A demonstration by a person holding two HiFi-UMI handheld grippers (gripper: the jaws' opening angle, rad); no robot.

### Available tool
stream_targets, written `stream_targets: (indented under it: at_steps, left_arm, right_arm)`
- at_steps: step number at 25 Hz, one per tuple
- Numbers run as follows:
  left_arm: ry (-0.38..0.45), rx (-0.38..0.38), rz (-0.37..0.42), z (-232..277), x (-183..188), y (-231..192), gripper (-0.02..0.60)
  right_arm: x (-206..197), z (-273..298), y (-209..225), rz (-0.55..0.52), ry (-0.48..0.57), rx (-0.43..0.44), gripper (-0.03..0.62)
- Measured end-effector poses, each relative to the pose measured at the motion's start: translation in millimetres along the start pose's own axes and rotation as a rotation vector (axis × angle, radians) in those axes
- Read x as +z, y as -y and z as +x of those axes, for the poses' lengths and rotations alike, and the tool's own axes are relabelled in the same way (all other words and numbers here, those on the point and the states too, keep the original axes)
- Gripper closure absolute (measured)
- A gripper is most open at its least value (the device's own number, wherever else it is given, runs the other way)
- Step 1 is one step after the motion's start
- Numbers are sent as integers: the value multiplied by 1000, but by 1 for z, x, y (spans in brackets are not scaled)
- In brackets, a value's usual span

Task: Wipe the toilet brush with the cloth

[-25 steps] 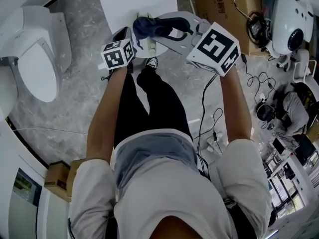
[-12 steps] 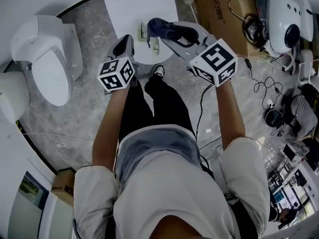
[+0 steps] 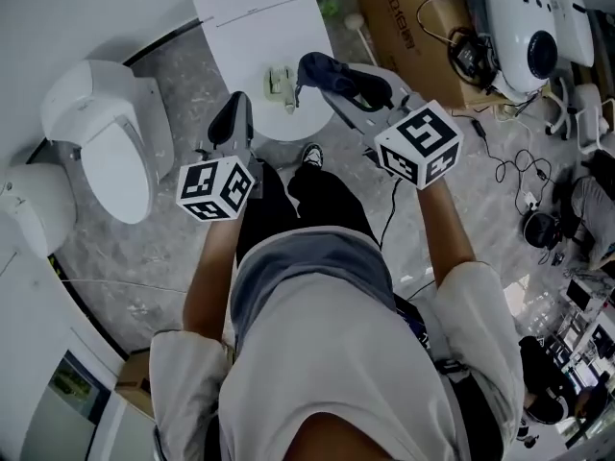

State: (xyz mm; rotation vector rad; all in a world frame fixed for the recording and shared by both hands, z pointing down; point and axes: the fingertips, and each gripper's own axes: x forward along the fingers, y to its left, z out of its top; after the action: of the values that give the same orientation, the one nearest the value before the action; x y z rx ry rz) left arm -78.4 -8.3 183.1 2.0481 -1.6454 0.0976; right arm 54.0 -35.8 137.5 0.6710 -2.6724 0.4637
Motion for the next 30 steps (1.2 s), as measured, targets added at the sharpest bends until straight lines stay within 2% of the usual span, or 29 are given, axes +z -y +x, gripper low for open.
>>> stream_targets:
  at_steps: [3, 8, 13, 17, 22, 30]
  left_arm:
    - [42, -12, 16, -21, 22, 24, 581]
    - [80, -41, 34, -39, 51, 49, 581]
    - [129, -45, 94, -58, 79, 69, 581]
    - [189, -38, 144, -70, 103, 80, 581]
    - [226, -18, 204, -91, 114, 91, 581]
    - [264, 22, 187, -102, 120, 81, 581]
  right_arm:
    - [9, -25, -8, 39, 20, -25, 475]
    - [22, -46, -15, -38, 37, -84, 476]
    - [37, -65, -17, -1, 96, -116, 476]
    - [53, -74, -22, -37, 130, -120, 476]
    - [56, -94, -41, -47, 168, -127, 476]
    - [46, -92, -47, 1, 176, -123, 482]
